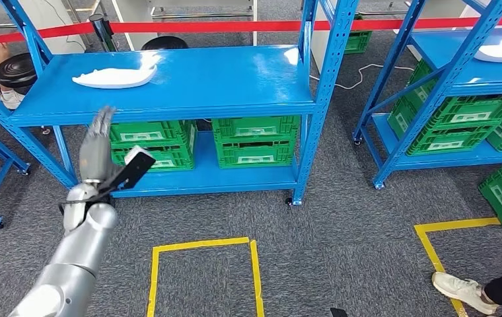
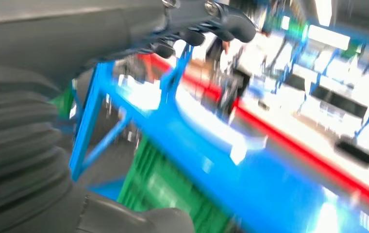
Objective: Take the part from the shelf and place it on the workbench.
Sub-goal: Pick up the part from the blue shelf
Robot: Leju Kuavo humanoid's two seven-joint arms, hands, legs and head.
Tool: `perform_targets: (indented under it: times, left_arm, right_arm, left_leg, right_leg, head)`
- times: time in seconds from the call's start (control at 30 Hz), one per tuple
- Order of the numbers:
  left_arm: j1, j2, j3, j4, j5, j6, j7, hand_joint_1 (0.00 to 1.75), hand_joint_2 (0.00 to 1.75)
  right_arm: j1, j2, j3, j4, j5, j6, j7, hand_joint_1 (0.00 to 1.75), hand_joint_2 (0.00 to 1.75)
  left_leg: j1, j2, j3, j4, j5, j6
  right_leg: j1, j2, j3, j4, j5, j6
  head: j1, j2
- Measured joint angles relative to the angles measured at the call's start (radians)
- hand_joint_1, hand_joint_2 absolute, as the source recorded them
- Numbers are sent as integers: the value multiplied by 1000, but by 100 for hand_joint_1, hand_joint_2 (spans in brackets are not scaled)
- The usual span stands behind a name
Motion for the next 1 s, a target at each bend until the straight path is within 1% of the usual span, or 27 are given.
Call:
perform_targets:
  times: [0.03, 0.1, 0.17, 0.33, 0.43, 0.5, 0.57, 0.67, 0.77, 0.9, 1.0]
  left_arm:
    - [-9, 5, -10, -28, 3, -11, 12, 0, 87]
    - [-32, 15, -22, -68, 28, -41, 32, 0, 0]
    - [-62, 23, -25, -86, 77, -73, 37, 0, 0]
    - [-130, 25, -37, -88, 223, -112, -9, 0, 0]
    - [-160, 23, -46, -83, 308, -118, -48, 0, 0]
    - [-169, 22, -50, -82, 353, -105, -70, 0, 0]
    - [-172, 22, -54, -82, 379, -79, -88, 0, 0]
    - [-173, 25, -61, -81, 399, -56, -104, 0, 0]
    - [-174, 28, -68, -78, 411, -50, -112, 0, 0]
    - [-166, 37, -73, -77, 447, -49, -122, 0, 0]
    - [-149, 45, -74, -77, 475, -54, -128, 0, 0]
  right_arm:
    - [-1, 0, -2, 0, 1, 0, 0, 0, 175]
    - [-4, 2, -6, 0, 2, -1, -2, 0, 87]
    - [-7, 5, -14, 0, 4, -3, -2, 0, 0]
    - [-13, 10, -38, 0, -3, -12, -8, 0, 0]
    - [-14, 12, -51, 0, -9, -18, -25, 0, 0]
    - [-14, 13, -53, 0, -6, -21, -52, 0, 0]
    - [-14, 12, -54, 0, -1, -24, -80, 0, 0]
    - [-15, 12, -56, 0, 2, -28, -100, 0, 0]
    - [-15, 12, -63, 0, -2, -29, -114, 0, 0]
    - [-15, 12, -82, 0, -22, -27, -167, 0, 0]
    - [-15, 12, -89, 0, -14, -26, -195, 0, 0]
  left_leg:
    - [0, 0, 0, 0, 0, 0]
    - [0, 0, 0, 0, 0, 0]
    - [0, 0, 0, 0, 1, 0]
    - [0, 0, 0, 0, 2, 0]
    - [0, 0, -1, 0, 2, 0]
    - [0, 0, -1, 0, 2, 0]
    - [0, 0, -1, 0, 2, 0]
    - [0, 0, -1, 0, 2, 0]
    - [0, 0, -1, 0, 2, 0]
    - [0, 0, -1, 0, 2, 0]
    - [0, 0, -1, 0, 2, 0]
  right_leg:
    - [0, 0, 0, 0, 0, 0]
    - [0, 0, 0, 0, 0, 0]
    - [0, 0, 0, 0, 0, 0]
    - [0, 0, 0, 0, 1, 0]
    - [0, 0, -1, 0, 1, 0]
    - [0, 0, -1, 0, 1, 1]
    - [0, 0, -1, 0, 1, 1]
    - [0, 0, -1, 0, 1, 1]
    - [0, 0, -1, 0, 1, 1]
    - [0, 0, -1, 0, 1, 1]
    - [0, 0, -1, 0, 1, 1]
  head:
    - [0, 0]
    - [0, 0]
    - [0, 0]
    - [0, 0]
    - [0, 0]
    - [0, 0]
    - [0, 0]
    - [0, 0]
    - [0, 0]
    - [0, 0]
    - [0, 0]
